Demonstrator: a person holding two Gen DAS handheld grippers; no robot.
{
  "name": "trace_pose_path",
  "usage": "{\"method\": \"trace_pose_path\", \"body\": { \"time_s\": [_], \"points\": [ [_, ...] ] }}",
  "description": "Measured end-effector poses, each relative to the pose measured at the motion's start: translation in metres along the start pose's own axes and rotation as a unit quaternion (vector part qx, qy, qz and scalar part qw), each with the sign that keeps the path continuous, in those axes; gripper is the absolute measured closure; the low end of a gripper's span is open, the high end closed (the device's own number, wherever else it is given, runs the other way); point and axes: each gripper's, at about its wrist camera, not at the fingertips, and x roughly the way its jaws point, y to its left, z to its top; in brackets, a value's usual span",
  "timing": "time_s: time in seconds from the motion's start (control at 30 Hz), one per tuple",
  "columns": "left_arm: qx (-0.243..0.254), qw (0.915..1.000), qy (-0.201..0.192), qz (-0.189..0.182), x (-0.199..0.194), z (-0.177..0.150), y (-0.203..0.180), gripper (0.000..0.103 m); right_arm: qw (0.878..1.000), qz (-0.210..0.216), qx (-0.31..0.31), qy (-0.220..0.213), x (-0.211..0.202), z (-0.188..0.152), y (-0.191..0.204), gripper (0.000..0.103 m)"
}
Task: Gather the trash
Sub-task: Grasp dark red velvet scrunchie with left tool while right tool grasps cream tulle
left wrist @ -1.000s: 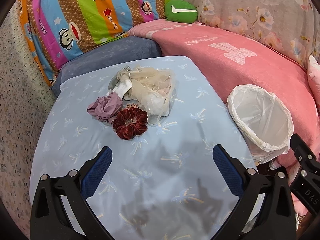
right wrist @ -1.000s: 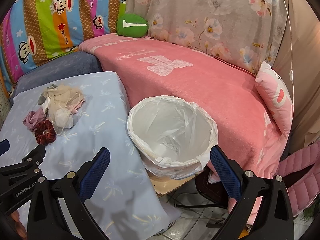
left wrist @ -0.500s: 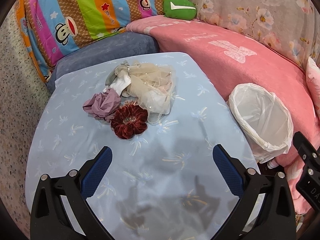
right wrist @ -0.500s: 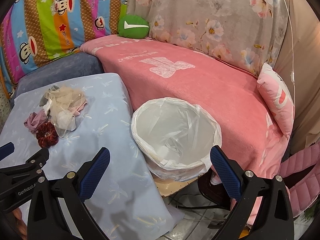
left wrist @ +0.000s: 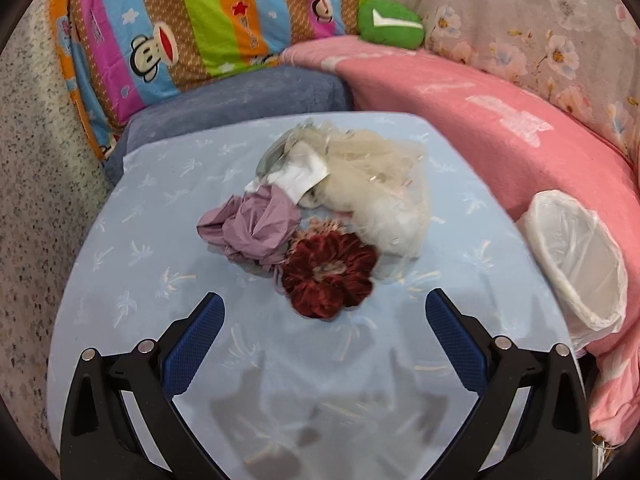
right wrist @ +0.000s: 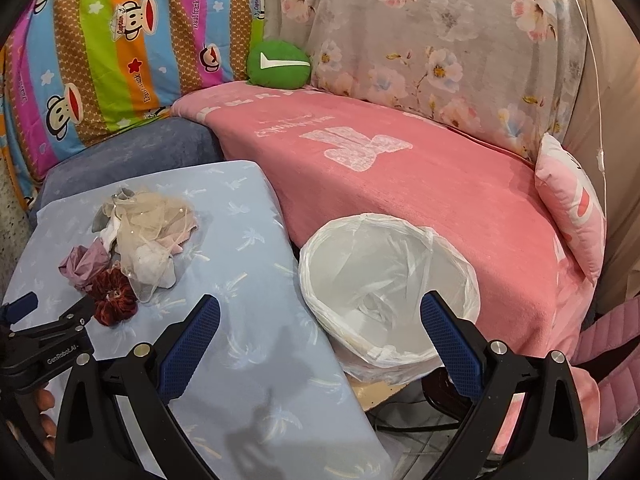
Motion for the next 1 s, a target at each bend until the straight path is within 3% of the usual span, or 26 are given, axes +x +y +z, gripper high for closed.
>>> {"method": "trace_pose_path", "body": {
  "time_s": [0.37, 0.53, 0.6, 0.77, 0.9, 1.0],
  "points": [
    [-0.050, 0.9977, 0.025, -0.038, 0.046, 0.007, 0.041, 0.008, 0.999, 0.029, 0.005, 0.013, 0.038, 0.010, 0.037, 0.006],
    [-0.057, 0.9959, 0.044, -0.055, 0.060, 0.006, 0.039, 0.017, 0.999, 0.037, 0.000, 0.030, 0.055, 0.009, 0.057, 0.006],
    [-0.066, 0.9939, 0.057, -0.067, 0.067, 0.006, 0.040, 0.031, 0.999, 0.040, -0.002, 0.035, 0.060, 0.008, 0.063, 0.006],
    [-0.078, 0.9902, 0.072, -0.090, 0.075, 0.007, 0.040, 0.053, 0.997, 0.052, -0.009, 0.048, 0.070, 0.007, 0.078, 0.006],
    [-0.079, 0.9884, 0.073, -0.107, 0.073, 0.008, 0.044, 0.084, 0.995, 0.073, -0.019, 0.060, 0.076, 0.005, 0.091, 0.006],
    [-0.077, 0.9878, 0.072, -0.114, 0.071, 0.009, 0.047, 0.088, 0.994, 0.092, -0.027, 0.059, 0.078, 0.004, 0.104, 0.006]
  ]
}}
